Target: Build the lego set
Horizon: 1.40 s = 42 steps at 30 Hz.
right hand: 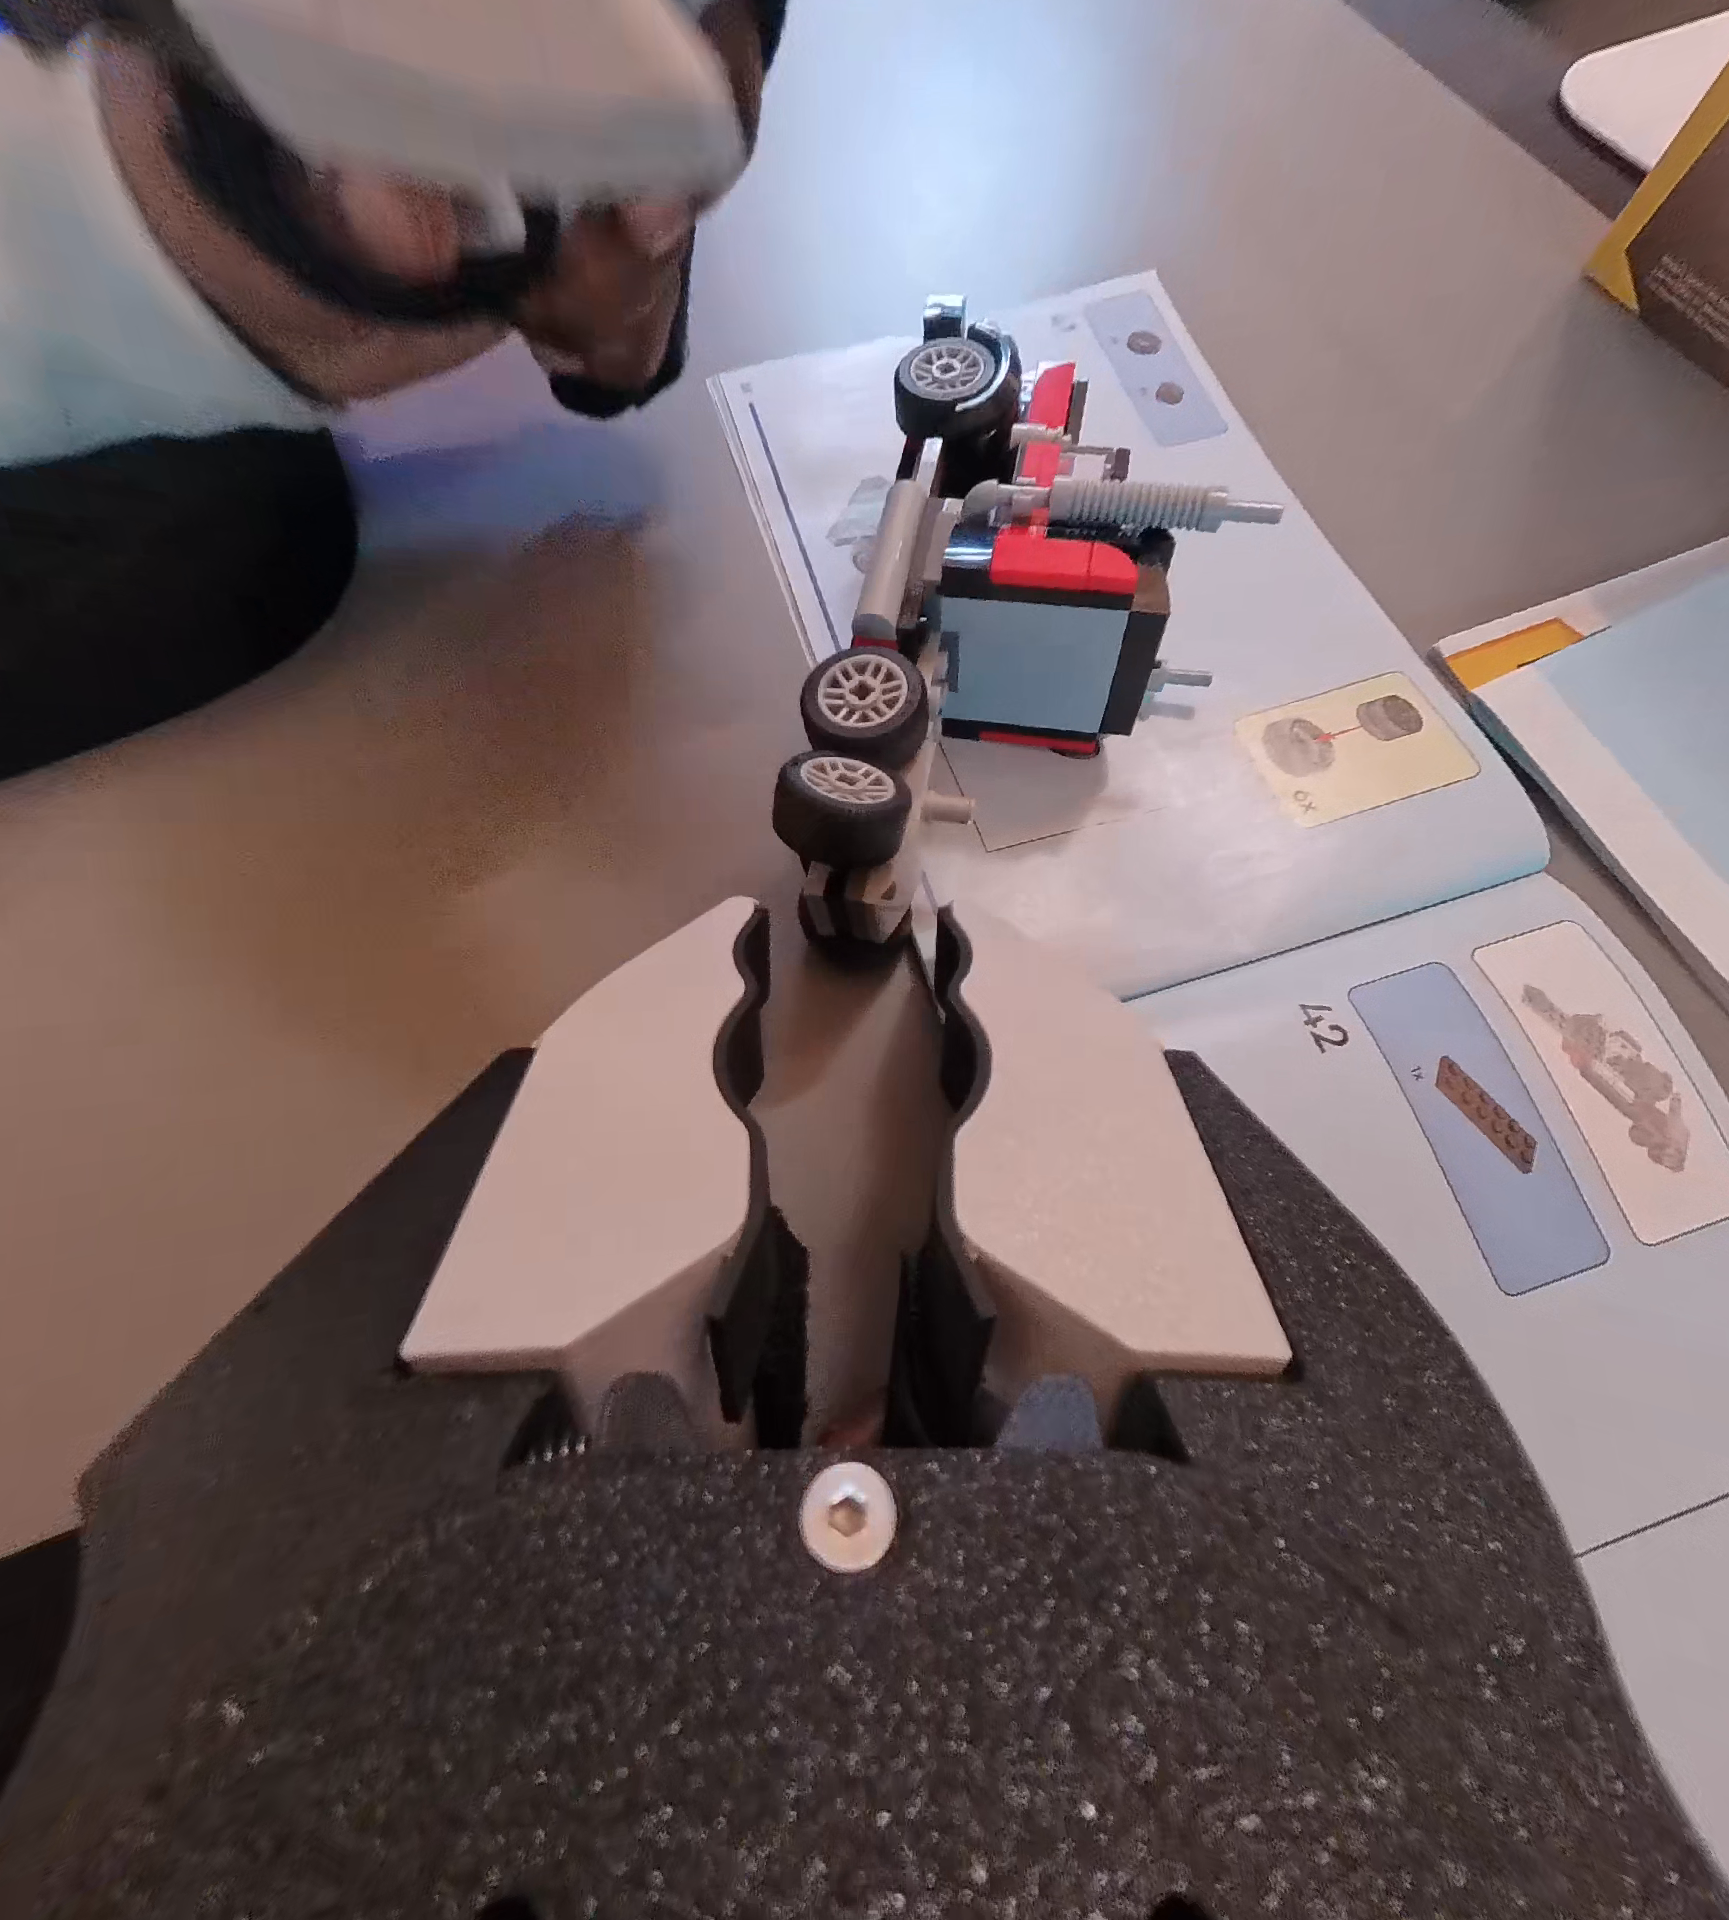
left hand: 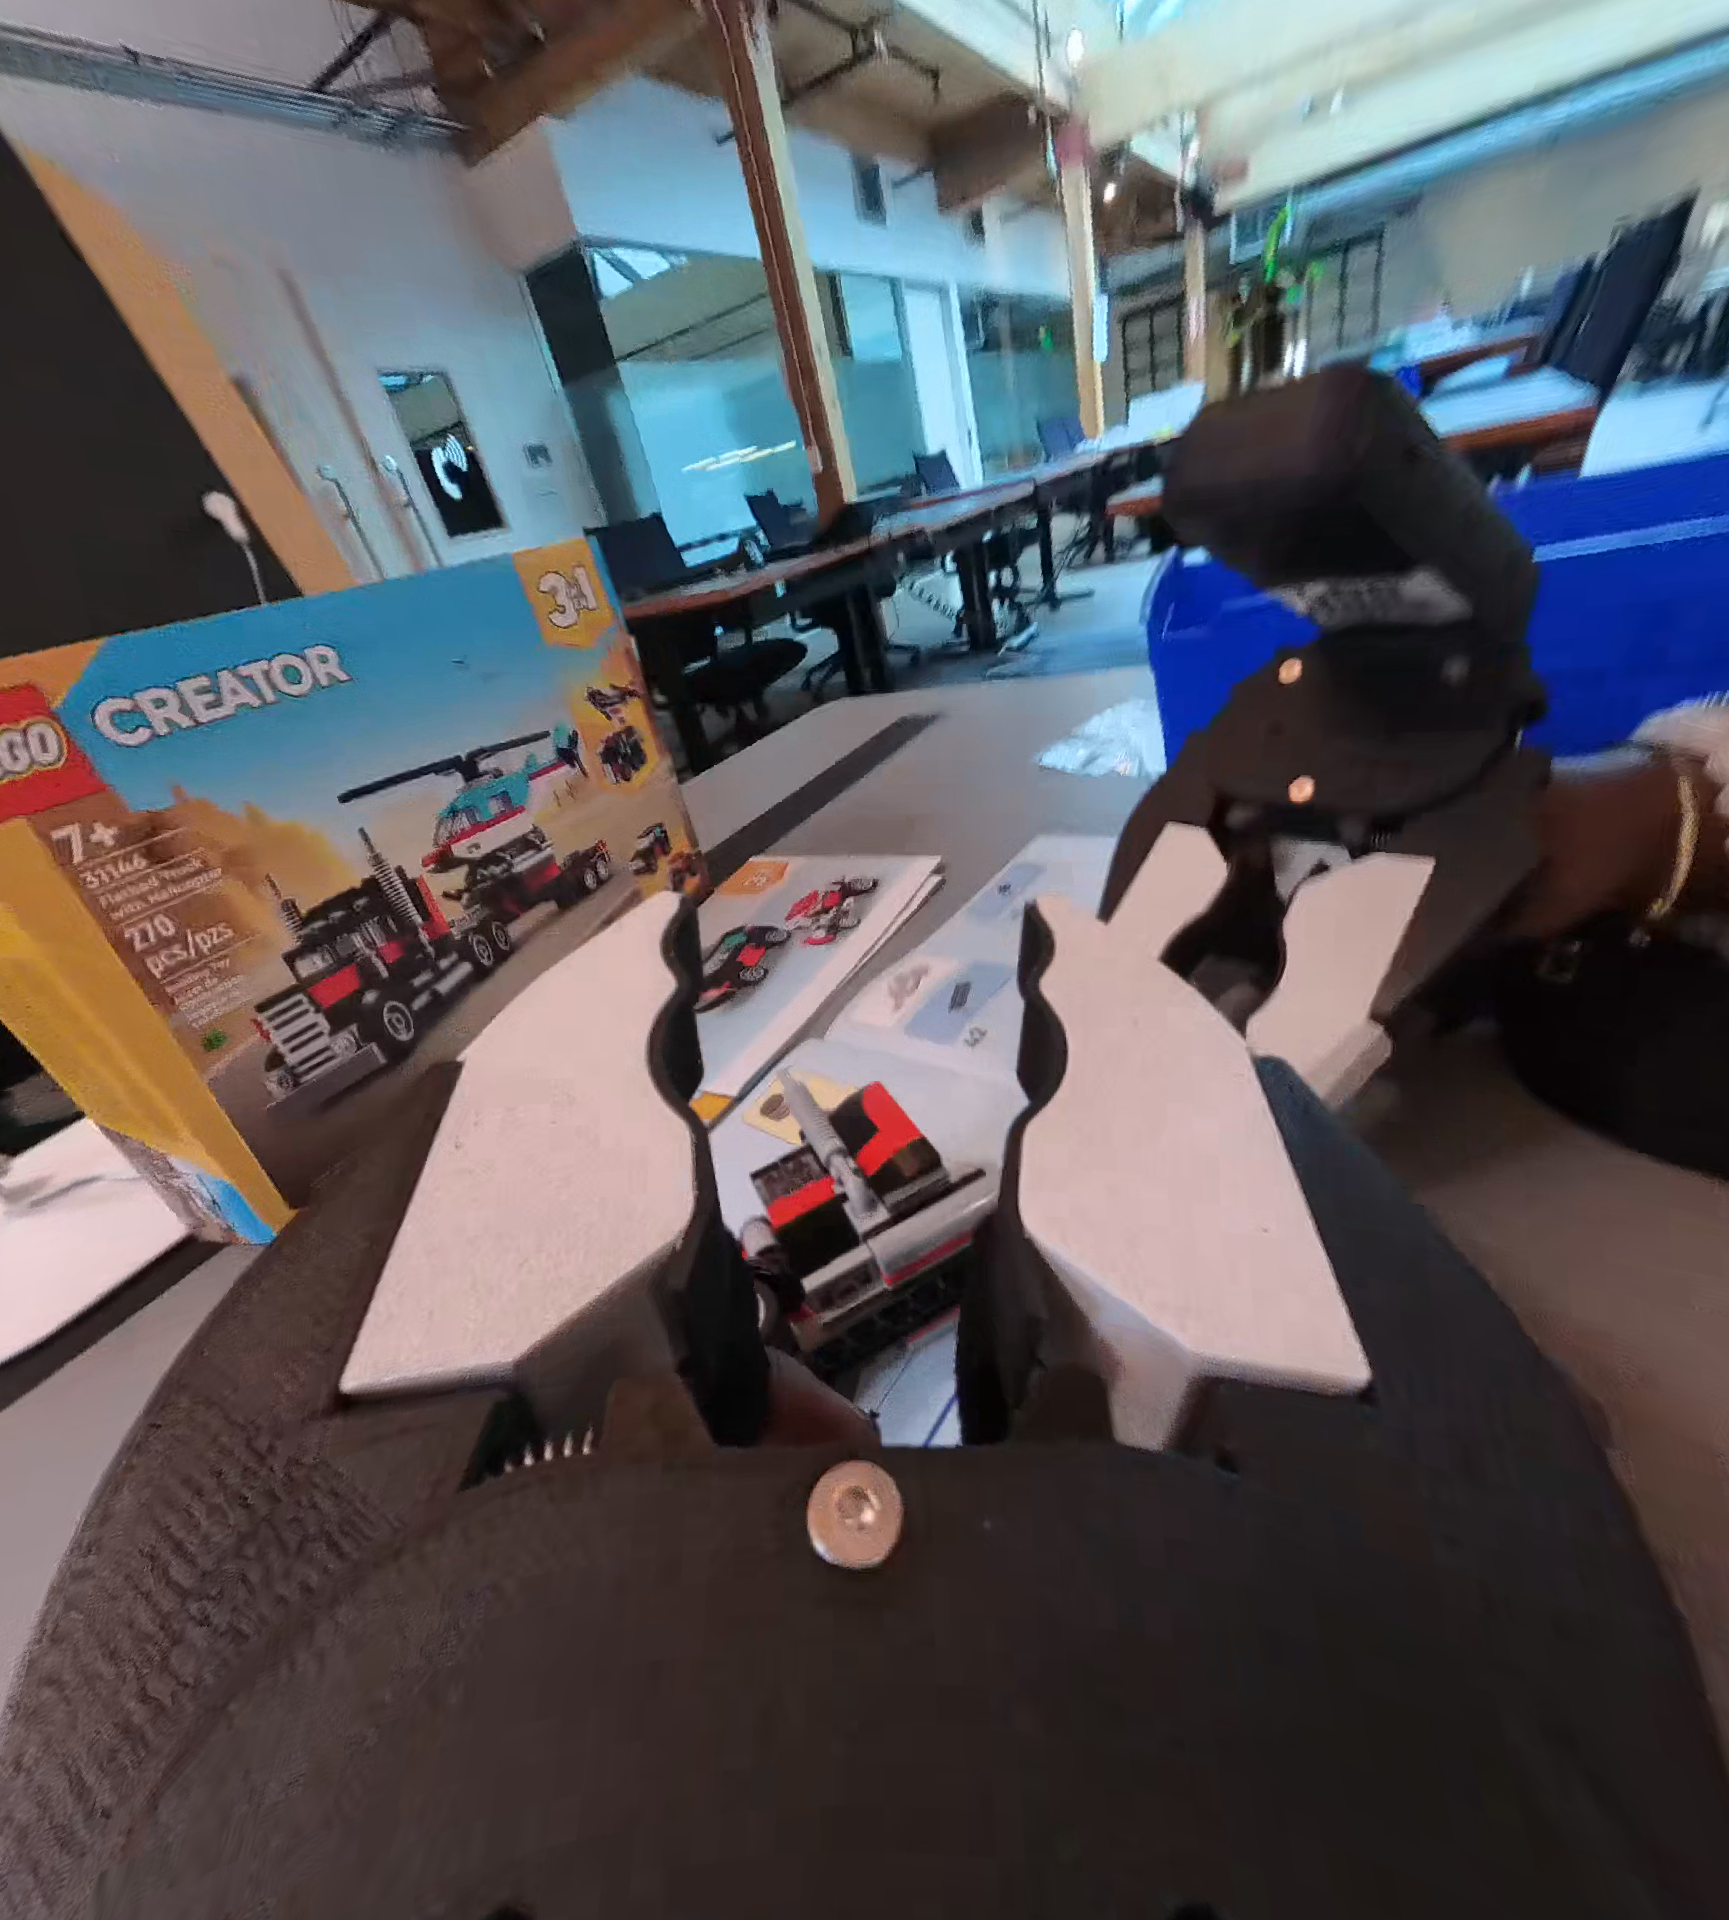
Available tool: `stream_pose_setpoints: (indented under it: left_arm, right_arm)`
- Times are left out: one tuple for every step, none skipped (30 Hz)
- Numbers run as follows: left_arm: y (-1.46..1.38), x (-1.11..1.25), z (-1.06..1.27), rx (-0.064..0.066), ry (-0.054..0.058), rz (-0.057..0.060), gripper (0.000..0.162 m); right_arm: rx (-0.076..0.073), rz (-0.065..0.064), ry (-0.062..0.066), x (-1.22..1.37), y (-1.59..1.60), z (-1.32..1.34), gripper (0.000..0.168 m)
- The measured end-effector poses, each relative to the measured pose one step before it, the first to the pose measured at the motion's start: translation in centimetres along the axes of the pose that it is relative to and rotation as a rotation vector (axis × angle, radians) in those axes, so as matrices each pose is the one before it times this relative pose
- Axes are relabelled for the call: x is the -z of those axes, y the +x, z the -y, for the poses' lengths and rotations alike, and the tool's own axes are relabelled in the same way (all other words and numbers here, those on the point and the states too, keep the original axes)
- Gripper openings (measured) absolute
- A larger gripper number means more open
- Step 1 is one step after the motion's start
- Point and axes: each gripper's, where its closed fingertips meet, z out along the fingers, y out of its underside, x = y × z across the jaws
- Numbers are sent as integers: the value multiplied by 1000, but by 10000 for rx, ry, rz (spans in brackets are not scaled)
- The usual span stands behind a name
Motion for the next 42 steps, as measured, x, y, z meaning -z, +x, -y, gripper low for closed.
stream_pose_setpoints:
  left_arm:
    - [420, -201, -363, -438, -178, 131, 59]
    - [120, -13, -300, -414, -122, 242, 59]
    - [-77, 76, -459, -326, -196, 217, 59]
    - [33, -3, -675, -150, -295, 6, 59]
    - [274, -150, -707, 66, -317, -244, 60]
    - [424, -248, -535, 123, -272, -380, 59]
    - [342, -229, -328, 32, -243, -301, 59]
    - [214, -121, -157, -54, -148, -146, 59]
    - [159, -3, -10, -101, -10, -52, 58]
    - [112, 92, 63, -98, 51, -15, 55]
    - [67, 130, 43, -45, 25, -13, 51]
    - [35, 121, 50, 20, 13, -25, 47]
    - [93, 74, 133, 73, 70, -94, 45]
    - [168, 33, 171, 105, 85, -154, 42]
    - [161, -43, 28, 87, 5, -161, 41]
    - [184, -93, -127, 32, -95, -157, 40]
    - [141, -127, -177, -49, -137, -106, 40]
    - [121, -116, -151, -109, -119, -43, 40]
    - [51, -87, -133, -103, -95, 15, 40]
    - [53, -17, -60, -70, -35, 14, 40]
    - [-44, 32, 42, -11, 33, 47, 40]
    - [-173, 71, 62, 59, 50, 82, 39]
    - [-198, 96, 23, 107, 37, 35, 38]
    - [-188, 107, -24, 138, 20, 4, 37]
    - [-231, 133, -39, 138, 22, 48, 37]
    - [-231, 130, 24, 111, 56, 76, 37]
    - [-180, 111, 54, 80, 61, 64, 37]
    - [-108, 45, 3, 41, 11, 39, 36]
    - [-39, -10, -80, -10, -55, 13, 36]
    - [49, -56, -122, -58, -89, -21, 36]
    - [103, -94, -127, -93, -106, -34, 36]
    - [150, -95, -132, -115, -105, -51, 36]
    - [157, -85, -104, -103, -85, -68, 36]
    - [125, -55, -51, -63, -50, -63, 36]
    - [92, -22, -4, -18, -4, -65, 36]
    - [65, 43, 40, 24, 38, -77, 36]
    - [67, 58, 76, 57, 67, -101, 37]
    - [106, 94, 108, 60, 91, -132, 37]
    - [115, 114, 119, 57, 91, -132, 38]
    - [188, 98, 83, 41, 54, -162, 39]
    - [327, 71, 7, -15, -15, -216, 40]
    - [317, -18, -96, -106, -93, -167, 40]
  right_arm:
    - [-12, 11, 84, 76, 8, 100, 31]
    - [43, -6, 76, 76, 9, 82, 31]
    - [76, -44, 74, 80, 40, 78, 31]
    - [68, -20, 92, 94, -31, 97, 31]
    - [86, 63, 126, 120, -154, 135, 31]
    - [70, 45, 126, 159, -132, 102, 31]
    - [5, 76, 103, 244, -135, 21, 32]
    - [-100, 78, 146, 338, -64, 52, 33]
    - [-190, 68, 215, 455, 22, 174, 33]
    - [-250, 77, 344, 559, 55, 330, 32]
    - [-335, 33, 520, 607, 145, 560, 31]
    - [-345, 179, 588, 593, -77, 795, 29]
    - [-348, 243, 518, 525, -223, 1009, 28]
    - [-399, 149, 187, 378, -153, 924, 27]
    - [-226, 229, -327, 119, -282, 494, 27]
    - [-94, 23, -917, -70, 42, -139, 27]
    - [95, -154, -1222, -157, 318, -336, 31]
    - [174, -85, -1201, -211, 180, -207, 33]
    - [84, 56, -1114, -268, 2, -54, 35]
    - [41, 45, -1011, -372, 62, 36, 37]
    - [72, -45, -974, -398, 234, -23, 41]
    - [70, -78, -839, -379, 280, -13, 43]
    - [22, -11, -662, -394, 139, 92, 43]
    - [56, 119, -506, -359, -149, 185, 42]
    - [32, 115, -357, -306, -203, 274, 39]
    - [14, 37, -293, -235, -118, 271, 38]
    - [32, -88, -222, -197, 94, 259, 37]
    - [26, -125, -209, -174, 207, 176, 36]
    - [-17, -46, -326, -218, 136, -95, 35]
    - [-34, 27, -429, -228, 61, -326, 35]
    - [-41, -32, -398, -191, 141, -381, 35]
    - [22, -76, -237, -164, 203, -188, 35]
    - [142, 43, -26, -128, 0, 52, 32]
    - [132, 191, 54, -69, -208, 79, 24]
    - [19, 182, 50, -79, -167, 34, 21]
    - [24, 84, 28, -79, 1, -38, 21]
    - [99, 50, 81, -18, -1, -56, 21]
    - [94, -4, 188, 126, 65, -12, 21]
    - [14, 18, 337, 263, 61, 21, 21]
    - [-57, 176, 519, 419, -117, 81, 21]
    - [-181, 156, 698, 594, -19, 130, 21]
    - [-239, 110, 920, 739, 101, 293, 21]
